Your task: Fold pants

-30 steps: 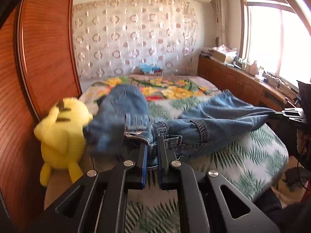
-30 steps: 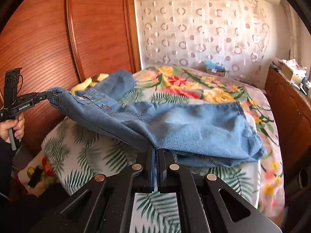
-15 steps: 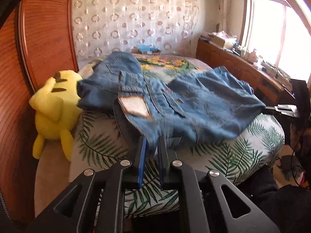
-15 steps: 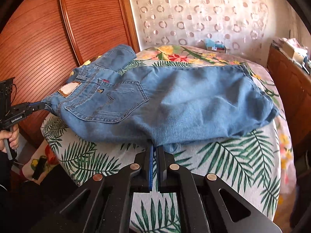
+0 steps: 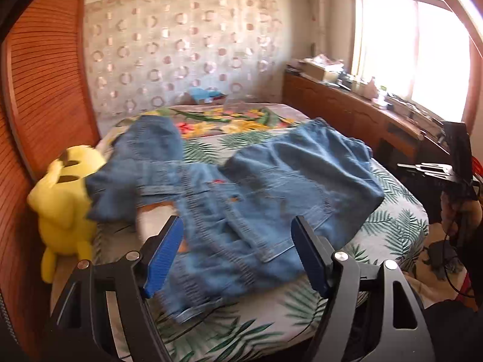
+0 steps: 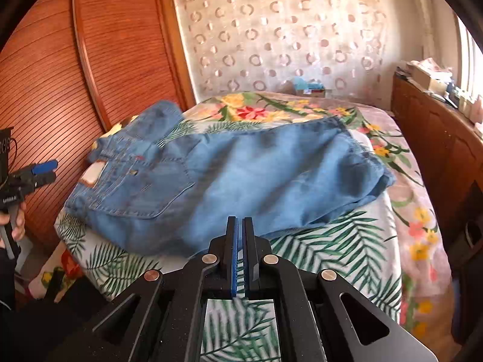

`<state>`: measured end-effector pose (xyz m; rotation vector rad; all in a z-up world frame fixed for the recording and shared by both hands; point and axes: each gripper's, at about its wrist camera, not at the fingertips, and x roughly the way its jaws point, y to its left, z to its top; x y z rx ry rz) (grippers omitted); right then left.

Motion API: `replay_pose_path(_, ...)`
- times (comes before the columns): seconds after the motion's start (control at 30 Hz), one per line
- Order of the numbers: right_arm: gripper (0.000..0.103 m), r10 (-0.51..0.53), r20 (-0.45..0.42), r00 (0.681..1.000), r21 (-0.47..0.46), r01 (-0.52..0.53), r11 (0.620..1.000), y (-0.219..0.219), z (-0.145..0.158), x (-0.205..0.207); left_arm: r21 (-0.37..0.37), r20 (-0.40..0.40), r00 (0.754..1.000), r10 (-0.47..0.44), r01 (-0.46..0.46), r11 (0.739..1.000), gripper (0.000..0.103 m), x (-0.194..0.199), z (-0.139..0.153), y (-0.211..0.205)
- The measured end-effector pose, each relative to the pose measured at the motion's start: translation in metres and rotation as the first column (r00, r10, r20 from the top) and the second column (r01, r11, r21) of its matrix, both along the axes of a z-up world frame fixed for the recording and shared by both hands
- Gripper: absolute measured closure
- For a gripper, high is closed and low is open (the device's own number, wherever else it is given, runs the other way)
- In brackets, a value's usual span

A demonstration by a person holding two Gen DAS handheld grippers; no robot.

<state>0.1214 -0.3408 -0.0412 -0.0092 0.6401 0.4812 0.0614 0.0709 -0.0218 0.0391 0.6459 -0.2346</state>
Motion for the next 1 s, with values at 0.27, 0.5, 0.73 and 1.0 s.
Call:
replay_pose_path(0.27, 0.102, -0.089, 0.008, 0.996, -0.012, 0.089, 0.996, -0.018, -0.009, 0.012, -0.005, -0.043, 0.995, -0.088, 0.087, 0.996, 0.023, 0.046, -0.03, -0.047)
replay_pose_path(0.5, 0.102, -0.135, -0.001, 0.991, -0.023, 0.135, 0.991, -0.026, -0.015, 0.028, 0.001, -0.108, 0.987, -0.115, 0.115, 0.993, 0.023, 0.071, -0.058, -0.065)
replay_pose_path(0.73, 0.099, -0.183, -0.002, 0.983, -0.048, 0.183, 0.982, -0.029, -0.016, 0.039, 0.005, -0.145, 0.984, -0.104, 0.106, 0.994, 0.023, 0.078, -0.076, -0.068)
replay_pose_path(1.0, 0.065, -0.235, -0.009, 0.972, -0.052, 0.235, 0.971, -0.038, -0.015, 0.053, 0.008, -0.137, 0.986, -0.094, 0.096, 0.995, 0.023, 0.077, -0.082, -0.069)
